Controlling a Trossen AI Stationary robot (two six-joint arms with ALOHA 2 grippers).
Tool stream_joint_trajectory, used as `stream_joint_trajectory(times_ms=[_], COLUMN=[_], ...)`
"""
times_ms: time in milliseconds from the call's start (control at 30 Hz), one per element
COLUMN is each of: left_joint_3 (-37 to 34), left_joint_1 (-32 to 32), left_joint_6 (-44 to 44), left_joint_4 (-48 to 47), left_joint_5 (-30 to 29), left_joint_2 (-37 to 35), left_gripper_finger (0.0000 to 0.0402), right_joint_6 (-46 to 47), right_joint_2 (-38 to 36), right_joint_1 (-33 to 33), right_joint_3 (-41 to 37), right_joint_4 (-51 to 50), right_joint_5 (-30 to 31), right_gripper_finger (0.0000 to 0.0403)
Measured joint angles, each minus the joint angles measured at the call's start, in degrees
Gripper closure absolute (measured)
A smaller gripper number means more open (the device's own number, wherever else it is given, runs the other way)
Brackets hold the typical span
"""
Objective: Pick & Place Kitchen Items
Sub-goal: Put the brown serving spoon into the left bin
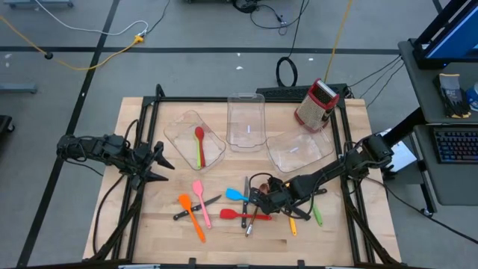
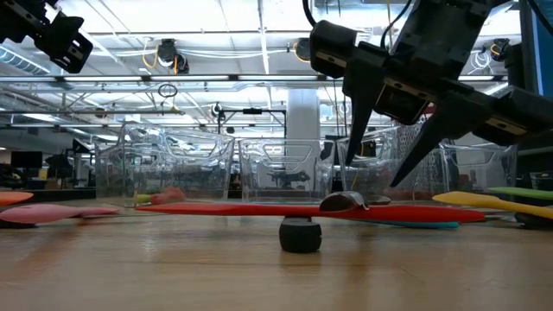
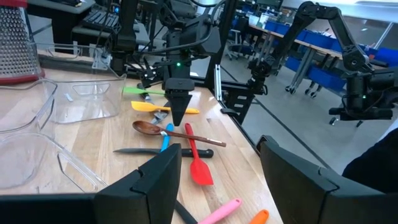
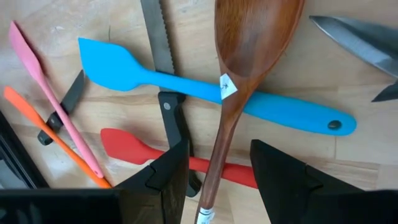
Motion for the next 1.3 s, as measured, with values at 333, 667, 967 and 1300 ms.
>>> stream_joint_trajectory(times_ms=[333,667,967,1300], left_joint_3=[0.0,0.0,0.0,0.0], left_joint_1=[0.0,0.0,0.0,0.0], left_joint_6=[-0.1,-0.2,0.0,0.0], left_joint_4=[0.2,0.3,0.3,0.3], left_joint_5=[0.0,0.0,0.0,0.0], left_joint_2=[0.0,0.0,0.0,0.0], left_gripper_finger=[0.0176,0.0176,0.0176,0.0176], right_joint_6=[0.4,0.9,1.4,1.5], right_joint_2=[3.3,3.2,3.2,3.2], right_joint_1=[0.1,0.2,0.2,0.2], right_joint_3=[0.0,-0.1,-0.1,0.0], right_joint_4=[5.1,3.5,5.0,8.1], right_joint_5=[0.0,-0.1,-0.1,-0.1], right_gripper_finger=[0.0236,0.0236,0.0236,0.0236])
